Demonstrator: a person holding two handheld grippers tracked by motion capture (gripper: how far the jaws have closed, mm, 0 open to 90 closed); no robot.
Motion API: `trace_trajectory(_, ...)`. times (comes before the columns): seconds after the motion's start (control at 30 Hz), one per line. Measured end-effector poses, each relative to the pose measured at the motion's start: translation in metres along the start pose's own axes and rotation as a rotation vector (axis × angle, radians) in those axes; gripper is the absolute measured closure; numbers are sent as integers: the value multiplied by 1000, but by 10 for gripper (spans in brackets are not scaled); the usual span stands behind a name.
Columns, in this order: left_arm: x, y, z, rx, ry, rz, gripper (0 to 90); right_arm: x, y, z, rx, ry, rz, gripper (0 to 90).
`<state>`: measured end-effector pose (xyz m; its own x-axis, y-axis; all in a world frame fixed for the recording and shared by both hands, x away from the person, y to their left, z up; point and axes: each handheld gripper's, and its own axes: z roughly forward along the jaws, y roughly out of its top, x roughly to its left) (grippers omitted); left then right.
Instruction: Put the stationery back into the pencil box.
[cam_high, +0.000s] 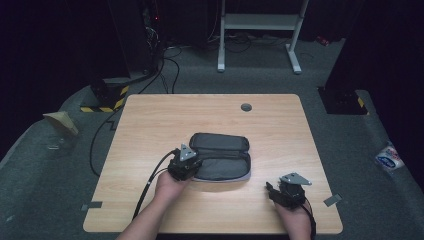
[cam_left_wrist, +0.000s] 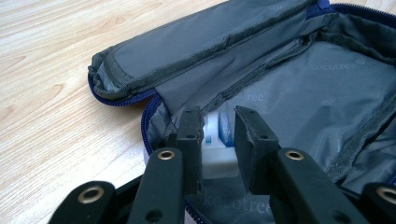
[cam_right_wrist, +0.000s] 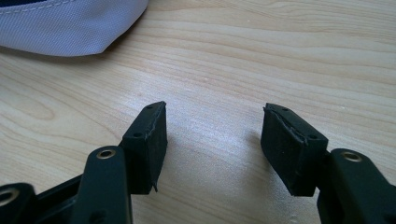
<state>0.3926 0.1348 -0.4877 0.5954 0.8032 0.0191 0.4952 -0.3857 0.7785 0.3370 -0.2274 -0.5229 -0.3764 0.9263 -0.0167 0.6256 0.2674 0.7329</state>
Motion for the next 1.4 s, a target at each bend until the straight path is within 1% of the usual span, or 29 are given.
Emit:
trace_trajectory(0.1, 0, 0, 0, -2, -2, -1, 696, 0, 0, 0, 0, 0, -1, 408)
trace_trajectory(0.17, 0, 0, -2, -11, -4, -6, 682, 0, 0, 0, 0, 0, 0, 408)
trace_trajectory(0.27, 2, 2, -5, -27, -3, 0, 647, 0, 0, 0, 0, 0, 0, 407)
trace_trajectory(0.33, 6, 3, -10, -44, -8, -20, 611, 0, 0, 0, 0, 0, 0, 408)
trace_trajectory(0.47, 8, 4, -14, -60, -11, -32, 579, 0, 0, 0, -2, -1, -2, 407)
trace_trajectory(0.57, 13, 4, -18, -69, -30, -34, 529, 0, 0, 0, 0, -1, 2, 407)
trace_trajectory(0.6, 14, 3, -19, -69, -37, -41, 518, 0, 0, 0, 0, -2, 3, 407)
trace_trajectory(0.67, 16, 3, -20, -70, -42, -41, 474, 1, -1, -1, 1, -3, 8, 407)
trace_trajectory(0.73, 18, 2, -22, -78, -51, -50, 459, 1, -1, -1, 1, -4, 7, 407)
trace_trajectory(0.77, 21, 2, -24, -83, -53, -57, 373, 1, -1, -1, 0, -6, 4, 407)
trace_trajectory(0.8, 23, 1, -25, -85, -60, -75, 373, 1, -1, -1, 0, -6, 4, 407)
trace_trajectory(0.87, 29, -1, -27, -81, -69, -94, 296, 1, -1, -1, 0, -5, 6, 407)
trace_trajectory(0.9, 31, -2, -27, -80, -71, -96, 258, 1, -1, -1, 1, -5, 8, 406)
trace_trajectory(0.93, 34, -3, -28, -73, -69, -94, 223, 1, -1, -1, 0, -5, 7, 406)
trace_trajectory(0.97, 39, -6, -29, -61, -55, -95, 152, 1, -1, -1, 0, -6, 6, 406)
trace_trajectory(1.0, 39, -6, -29, -61, -55, -95, 145, 1, -1, -1, 0, -6, 6, 406)
trace_trajectory(1.07, 45, -10, -32, -58, -48, -104, 135, 1, -1, -1, 0, -6, 6, 406)
trace_trajectory(1.1, 49, -13, -34, -58, -40, -108, 105, 1, -1, -1, 0, -5, 5, 406)
trace_trajectory(1.13, 53, -16, -36, -58, -36, -111, 105, 1, -1, -1, 0, -5, 5, 406)
trace_trajectory(1.23, 63, -23, -42, -50, -25, -120, 60, 1, -1, -1, 0, -6, 5, 406)
trace_trajectory(1.33, 71, -30, -46, -38, -7, -124, 19, 1, -1, -1, 0, -6, 4, 406)
trace_trajectory(1.37, 74, -33, -48, -25, 5, -123, 3, 1, -1, -1, 1, -6, 8, 406)
trace_trajectory(1.4, 76, -35, -49, -21, 15, -121, 0, 1, -1, -1, 0, -6, 5, 406)
